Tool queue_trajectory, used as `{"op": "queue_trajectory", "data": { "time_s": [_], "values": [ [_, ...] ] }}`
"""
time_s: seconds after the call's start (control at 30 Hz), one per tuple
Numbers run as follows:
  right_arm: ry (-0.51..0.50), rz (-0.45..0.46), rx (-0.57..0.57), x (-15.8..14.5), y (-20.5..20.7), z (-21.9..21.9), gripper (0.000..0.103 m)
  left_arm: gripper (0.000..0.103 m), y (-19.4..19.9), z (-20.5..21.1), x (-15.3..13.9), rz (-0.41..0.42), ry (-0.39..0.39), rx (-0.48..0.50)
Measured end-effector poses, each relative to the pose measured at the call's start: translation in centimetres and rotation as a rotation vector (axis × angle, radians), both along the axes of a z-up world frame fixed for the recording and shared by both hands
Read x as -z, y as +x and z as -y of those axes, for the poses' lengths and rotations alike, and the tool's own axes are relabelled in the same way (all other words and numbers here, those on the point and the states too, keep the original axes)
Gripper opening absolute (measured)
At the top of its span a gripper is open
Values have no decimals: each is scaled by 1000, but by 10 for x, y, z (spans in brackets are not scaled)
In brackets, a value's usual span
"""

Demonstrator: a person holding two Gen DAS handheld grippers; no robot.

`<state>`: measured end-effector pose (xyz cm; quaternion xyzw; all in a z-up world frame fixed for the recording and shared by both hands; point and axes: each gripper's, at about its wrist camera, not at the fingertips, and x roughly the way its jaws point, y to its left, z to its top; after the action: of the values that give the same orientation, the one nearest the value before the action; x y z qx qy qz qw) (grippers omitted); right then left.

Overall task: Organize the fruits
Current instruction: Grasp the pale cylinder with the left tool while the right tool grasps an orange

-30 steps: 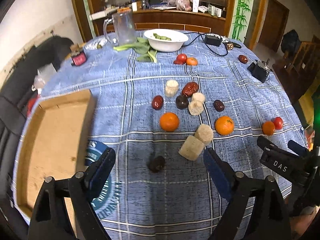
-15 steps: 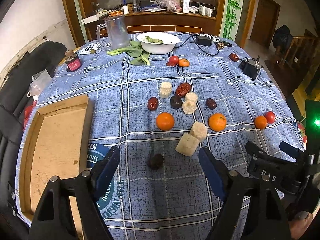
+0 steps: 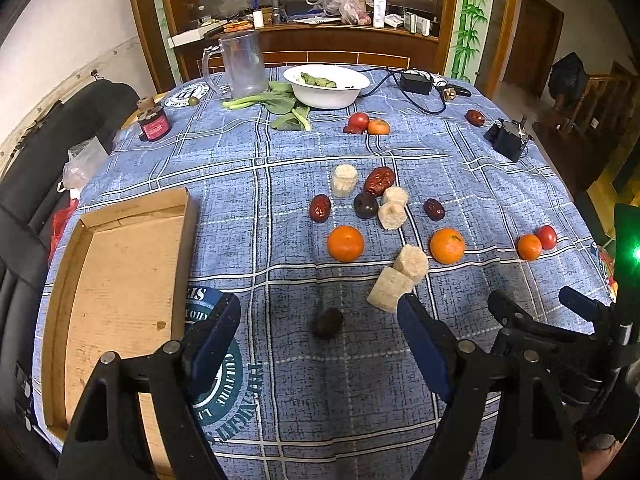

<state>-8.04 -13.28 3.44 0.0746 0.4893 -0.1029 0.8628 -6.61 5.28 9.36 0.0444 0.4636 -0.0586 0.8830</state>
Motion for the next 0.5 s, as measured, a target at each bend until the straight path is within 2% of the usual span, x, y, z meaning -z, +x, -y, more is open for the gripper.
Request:
{"op": "queue_trajectory", "data": {
  "time_s": [0.5],
  "values": [
    [13, -18, -19, 8, 6, -7, 102, 80, 7, -3, 9, -25, -5, -7]
  ]
}}
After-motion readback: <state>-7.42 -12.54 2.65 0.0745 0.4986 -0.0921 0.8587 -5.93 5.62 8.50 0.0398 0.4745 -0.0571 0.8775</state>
